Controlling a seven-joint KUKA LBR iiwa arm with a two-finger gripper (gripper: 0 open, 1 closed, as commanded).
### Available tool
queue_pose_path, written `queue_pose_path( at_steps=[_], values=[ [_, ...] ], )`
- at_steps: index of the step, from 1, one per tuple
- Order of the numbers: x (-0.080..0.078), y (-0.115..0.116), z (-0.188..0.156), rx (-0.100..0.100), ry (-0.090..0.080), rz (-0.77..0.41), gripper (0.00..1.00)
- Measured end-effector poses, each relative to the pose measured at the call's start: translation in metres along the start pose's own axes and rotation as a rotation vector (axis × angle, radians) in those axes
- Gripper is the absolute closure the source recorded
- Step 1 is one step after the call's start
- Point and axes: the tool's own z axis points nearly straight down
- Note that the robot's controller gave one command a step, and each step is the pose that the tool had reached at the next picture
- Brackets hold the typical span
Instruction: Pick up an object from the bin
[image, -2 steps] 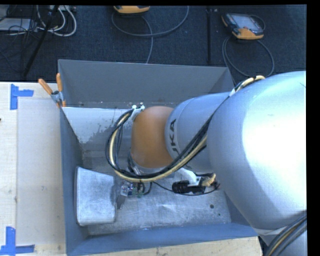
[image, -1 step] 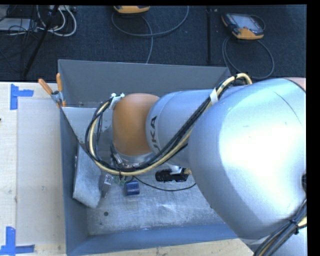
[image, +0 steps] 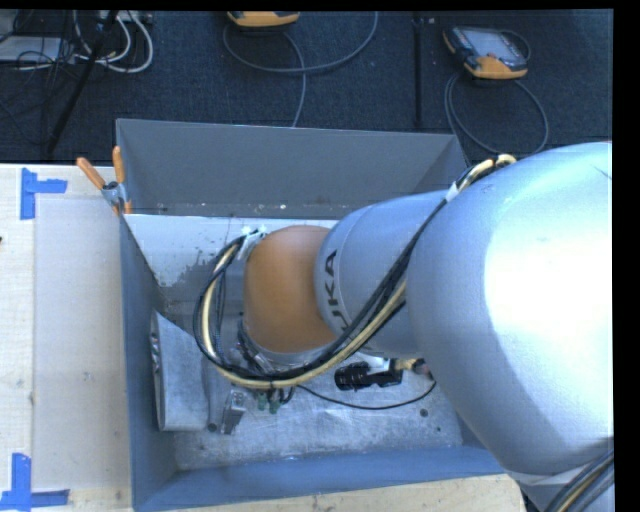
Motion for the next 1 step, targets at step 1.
queue_pose_path(
  at_steps=[1],
  values=[
    [-0.0783, 0.0416, 0.0047, -0.003, -0.009, -0.159, 0.00]
  ],
)
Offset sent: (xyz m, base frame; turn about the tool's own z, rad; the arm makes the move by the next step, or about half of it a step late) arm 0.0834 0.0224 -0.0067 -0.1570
